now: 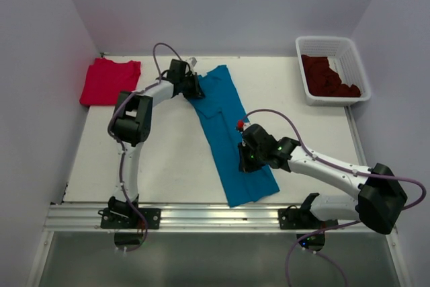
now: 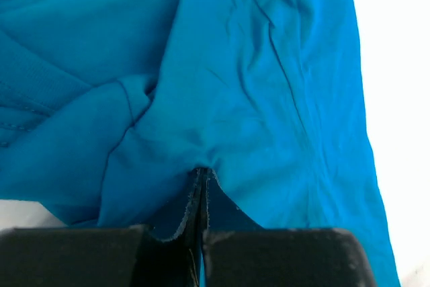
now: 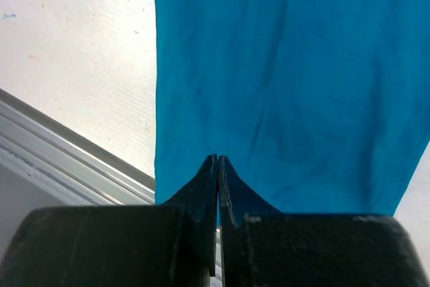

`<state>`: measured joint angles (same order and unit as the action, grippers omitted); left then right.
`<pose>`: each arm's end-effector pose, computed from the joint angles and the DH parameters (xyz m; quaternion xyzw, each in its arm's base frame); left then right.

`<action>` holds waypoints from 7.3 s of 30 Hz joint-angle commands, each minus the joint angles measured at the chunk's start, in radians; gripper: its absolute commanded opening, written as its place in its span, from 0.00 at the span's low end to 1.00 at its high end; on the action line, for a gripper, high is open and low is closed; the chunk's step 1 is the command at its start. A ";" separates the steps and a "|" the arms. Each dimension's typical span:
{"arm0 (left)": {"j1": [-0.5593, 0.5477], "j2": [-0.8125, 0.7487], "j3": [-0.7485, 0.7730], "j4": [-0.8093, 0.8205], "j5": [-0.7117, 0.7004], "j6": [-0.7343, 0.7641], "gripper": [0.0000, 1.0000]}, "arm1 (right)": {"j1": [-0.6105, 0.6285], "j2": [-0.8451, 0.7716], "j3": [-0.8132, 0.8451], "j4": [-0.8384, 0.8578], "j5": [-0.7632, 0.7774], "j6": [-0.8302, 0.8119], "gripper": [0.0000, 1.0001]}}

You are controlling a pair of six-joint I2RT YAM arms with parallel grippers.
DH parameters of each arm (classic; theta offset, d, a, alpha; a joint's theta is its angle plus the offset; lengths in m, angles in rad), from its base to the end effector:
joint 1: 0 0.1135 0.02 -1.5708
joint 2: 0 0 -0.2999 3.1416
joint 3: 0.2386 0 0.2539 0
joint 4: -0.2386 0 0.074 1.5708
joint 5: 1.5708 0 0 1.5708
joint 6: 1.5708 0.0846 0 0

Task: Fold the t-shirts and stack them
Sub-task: Fold the tshirt

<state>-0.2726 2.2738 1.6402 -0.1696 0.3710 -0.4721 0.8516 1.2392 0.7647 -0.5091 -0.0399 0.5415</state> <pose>0.5256 -0.1788 0.1346 -0.0220 0.9137 -0.2932 0.2806 0.1668 0.1956 0.2057 -0.1535 0.9446 0.2003 0.2097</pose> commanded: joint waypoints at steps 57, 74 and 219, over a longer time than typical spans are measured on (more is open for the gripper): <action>-0.082 -1.271 -1.542 0.802 0.480 -0.446 0.92 | -0.299 -0.175 -0.109 -0.078 0.145 0.221 0.66; -0.309 -0.985 -1.608 1.030 0.378 -0.579 0.70 | -0.390 -0.296 -0.344 0.044 -0.127 0.348 0.61; -0.120 -0.634 -1.171 0.617 0.193 -0.034 1.00 | -0.499 0.262 -0.019 0.322 -0.035 0.077 0.70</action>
<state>-0.3893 1.5879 0.5251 0.4442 0.5873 -0.5129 0.3531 1.5066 0.7708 -0.2722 -0.0124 0.5819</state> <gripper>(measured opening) 0.997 0.698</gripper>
